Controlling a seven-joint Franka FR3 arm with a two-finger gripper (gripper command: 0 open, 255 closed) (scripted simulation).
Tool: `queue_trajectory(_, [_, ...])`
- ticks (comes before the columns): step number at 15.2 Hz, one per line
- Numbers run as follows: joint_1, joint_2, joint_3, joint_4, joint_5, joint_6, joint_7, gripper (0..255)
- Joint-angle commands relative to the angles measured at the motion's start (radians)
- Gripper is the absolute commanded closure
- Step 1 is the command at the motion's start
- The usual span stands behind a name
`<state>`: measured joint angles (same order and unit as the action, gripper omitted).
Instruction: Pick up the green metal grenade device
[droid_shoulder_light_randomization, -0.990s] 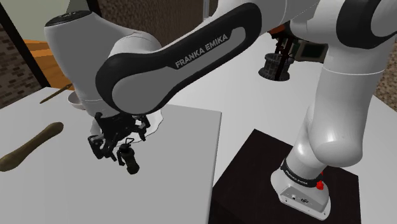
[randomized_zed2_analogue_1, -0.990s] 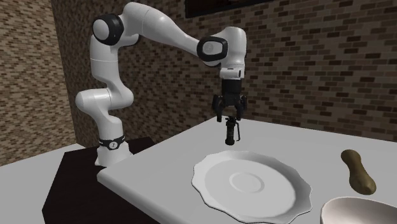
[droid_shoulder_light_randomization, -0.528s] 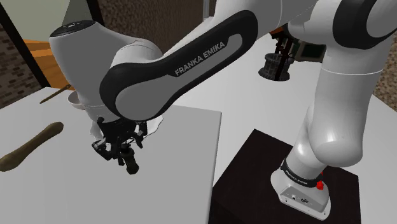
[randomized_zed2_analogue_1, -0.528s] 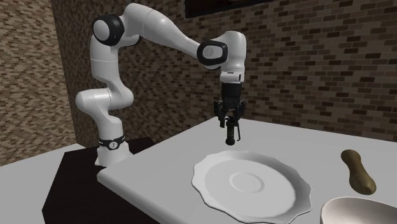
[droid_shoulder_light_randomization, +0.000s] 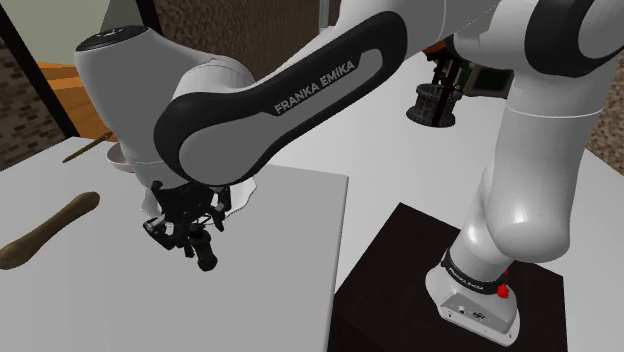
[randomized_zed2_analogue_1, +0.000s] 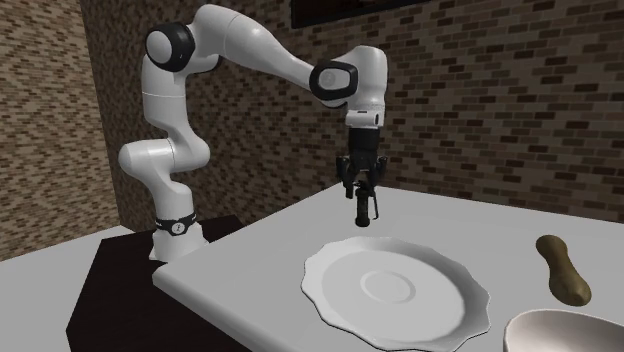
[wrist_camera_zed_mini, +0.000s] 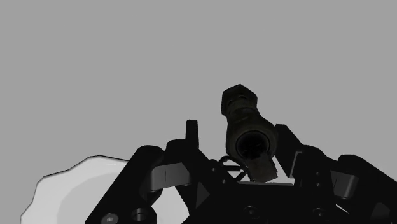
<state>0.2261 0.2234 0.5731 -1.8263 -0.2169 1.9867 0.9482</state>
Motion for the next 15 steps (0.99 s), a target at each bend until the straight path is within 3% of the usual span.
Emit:
queue_trajectory(1, [0.000, -0.006, 0.002, 0.017, 0.005, -0.022, -0.004, 255])
queue_trajectory(15, [0.000, -0.039, 0.010, 0.143, 0.033, -0.174, -0.032, 255])
